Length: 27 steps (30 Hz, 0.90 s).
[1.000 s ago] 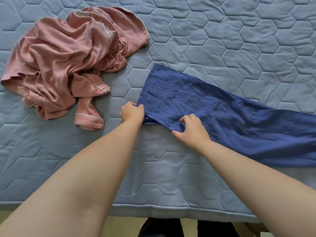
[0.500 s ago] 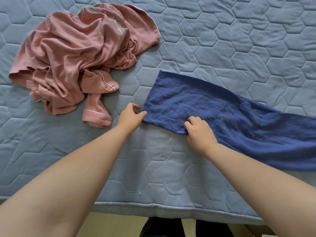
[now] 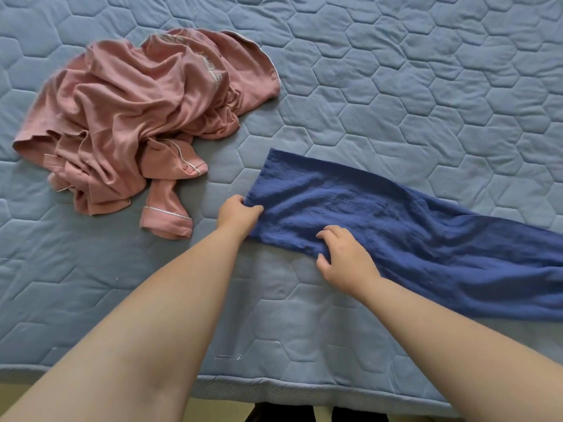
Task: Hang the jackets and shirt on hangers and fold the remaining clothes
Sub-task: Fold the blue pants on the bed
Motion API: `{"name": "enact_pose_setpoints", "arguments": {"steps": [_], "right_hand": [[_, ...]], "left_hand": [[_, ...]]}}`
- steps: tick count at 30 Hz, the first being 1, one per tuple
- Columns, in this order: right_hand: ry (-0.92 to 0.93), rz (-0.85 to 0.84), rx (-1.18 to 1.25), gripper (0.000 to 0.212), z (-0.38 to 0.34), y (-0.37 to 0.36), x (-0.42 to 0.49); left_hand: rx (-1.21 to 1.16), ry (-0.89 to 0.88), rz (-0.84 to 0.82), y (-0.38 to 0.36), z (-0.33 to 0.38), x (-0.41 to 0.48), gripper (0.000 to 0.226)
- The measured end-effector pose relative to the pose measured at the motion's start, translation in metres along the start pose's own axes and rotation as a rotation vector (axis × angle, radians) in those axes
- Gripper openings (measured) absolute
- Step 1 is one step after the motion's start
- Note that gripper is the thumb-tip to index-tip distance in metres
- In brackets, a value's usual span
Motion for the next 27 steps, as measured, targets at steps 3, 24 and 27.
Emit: {"name": "enact_pose_setpoints", "arguments": {"steps": [3,24,27], "right_hand": [[-0.13,0.039,0.071,0.039,0.015,0.006,-0.007],[-0.621,0.156,0.214,0.026,0.218,0.065,-0.177],[-0.521,0.146,0.165,0.027,0.199,0.065,-0.169]], "left_hand": [[-0.101,0.001,0.002,-0.003,0.018,-0.007,0.026],[-0.375,-0.238,0.093,-0.138,0.115,-0.145,0.021],[-0.331,-0.239,0.39,-0.067,0.101,-0.128,0.014]]}}
Point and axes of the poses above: each hand's wrist, its own x-axis towards the middle knuckle, its own y-axis out of the back of the hand, z = x × y, the point moved 9 cm from there along x, towards the middle knuckle, and after that the axes turned 11 degrees about y, right-handed, at the moved point
